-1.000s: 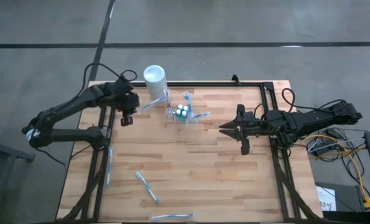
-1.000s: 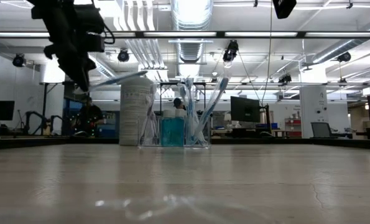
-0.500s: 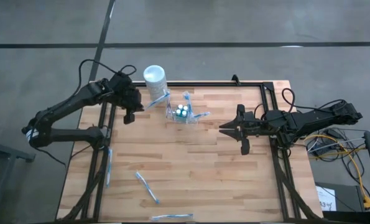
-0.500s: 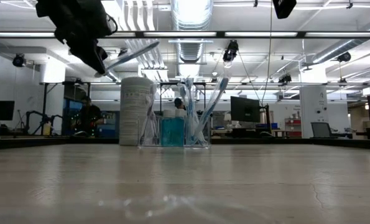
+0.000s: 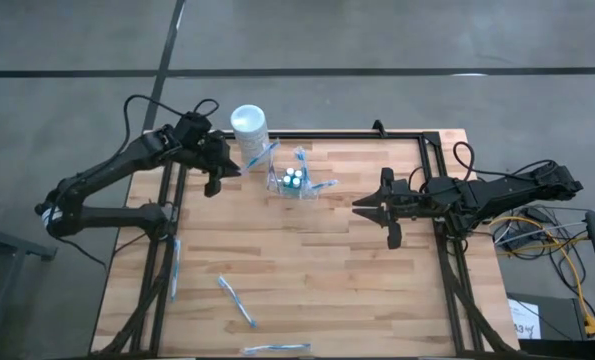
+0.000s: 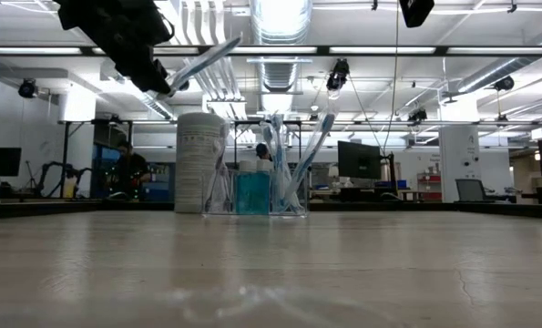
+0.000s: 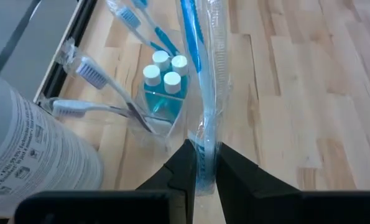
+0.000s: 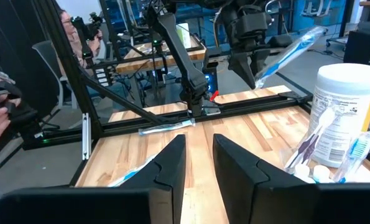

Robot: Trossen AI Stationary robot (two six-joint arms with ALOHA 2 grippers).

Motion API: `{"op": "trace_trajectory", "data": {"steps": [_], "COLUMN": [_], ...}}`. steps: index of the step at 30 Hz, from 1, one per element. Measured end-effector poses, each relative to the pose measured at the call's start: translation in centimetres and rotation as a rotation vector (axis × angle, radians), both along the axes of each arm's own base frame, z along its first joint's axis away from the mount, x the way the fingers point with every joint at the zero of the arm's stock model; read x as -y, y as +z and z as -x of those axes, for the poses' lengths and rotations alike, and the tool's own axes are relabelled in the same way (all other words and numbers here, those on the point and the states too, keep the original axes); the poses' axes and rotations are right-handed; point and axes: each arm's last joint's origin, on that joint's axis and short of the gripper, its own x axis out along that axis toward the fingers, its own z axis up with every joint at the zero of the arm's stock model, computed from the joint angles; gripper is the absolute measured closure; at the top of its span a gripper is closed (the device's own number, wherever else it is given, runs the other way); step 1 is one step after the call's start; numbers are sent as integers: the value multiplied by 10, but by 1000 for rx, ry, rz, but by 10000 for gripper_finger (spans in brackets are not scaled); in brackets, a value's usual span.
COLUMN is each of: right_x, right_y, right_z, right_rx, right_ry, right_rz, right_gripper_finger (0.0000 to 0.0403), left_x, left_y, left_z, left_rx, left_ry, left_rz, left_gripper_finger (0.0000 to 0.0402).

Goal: Pick & Place toothbrushing station
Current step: Put the blue toothbrush into the right of the transparent organizer

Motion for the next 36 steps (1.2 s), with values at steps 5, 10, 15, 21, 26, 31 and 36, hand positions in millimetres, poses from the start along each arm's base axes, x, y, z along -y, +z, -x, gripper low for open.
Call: {"op": "trace_trajectory", "data": {"steps": [5,10,15,21,26,31,36], "right_x": [0,0,0,0,0,0,0], "right_y": [0,0,0,0,0,0,0], "right_z": [0,0,0,0,0,0,0], "right_rx": [0,0,0,0,0,0,1], "right_ry": [0,0,0,0,0,0,0], "right_rz": [0,0,0,0,0,0,0], "right_gripper_finger": [334,331,324,321,328,335,332], "left_x": [2,1,2,3,9,25,46], "left_y": [-3,-5,-5,-6,-7,-13,-10], "left_z": [1,1,2,3,0,-1,1], "left_rx": [-31,-53,-56,-70,-84,-192,-382], "left_ry": [8,23,58,72,30,-70,-97], "left_rz": [34,27,66,103,100,79,-5], "left_gripper_finger": [349,349,349,349,349,349,349]}}
